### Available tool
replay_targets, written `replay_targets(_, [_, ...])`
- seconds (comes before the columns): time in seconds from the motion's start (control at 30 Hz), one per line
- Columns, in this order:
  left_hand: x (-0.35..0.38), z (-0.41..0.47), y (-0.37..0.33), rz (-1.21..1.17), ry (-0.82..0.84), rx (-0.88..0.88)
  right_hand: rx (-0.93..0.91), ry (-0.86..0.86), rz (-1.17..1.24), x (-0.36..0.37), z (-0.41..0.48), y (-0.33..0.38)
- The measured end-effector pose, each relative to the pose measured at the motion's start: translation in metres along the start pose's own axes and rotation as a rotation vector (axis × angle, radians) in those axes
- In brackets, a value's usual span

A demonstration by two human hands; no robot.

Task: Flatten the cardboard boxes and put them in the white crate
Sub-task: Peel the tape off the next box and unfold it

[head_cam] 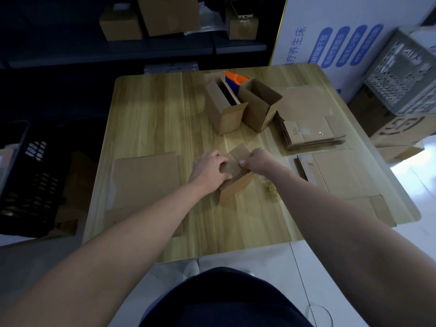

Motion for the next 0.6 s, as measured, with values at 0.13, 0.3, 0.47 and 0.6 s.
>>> replay_targets(0.13, [-0.001,0.002,-0.007,0.066,-0.064,-0.025,0.012,-0.002,0.063,0.0,-0.001,-0.003])
replay_targets(0.3, [-0.002,0.006,-0.012,0.071,-0.046,-0.036,0.016,-0.005,0.094,0.0,-0.002,-0.003])
replay_targets(0.47, [-0.001,0.004,-0.014,0.074,-0.033,-0.041,0.009,-0.013,0.105,0.001,-0.005,-0.004])
replay_targets(0.6, [-0.002,0.003,-0.018,0.099,-0.054,-0.039,0.009,-0.027,0.107,0.0,-0.007,-0.003])
Point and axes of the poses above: each hand's wrist, its own z-axis towards the middle knuckle, its own x-axis out of the palm, y = z × x, the point moved 7 cm from there along z, towards the middle knuckle, and after that the axes turned 4 degrees about -x, right-handed, at the moved point
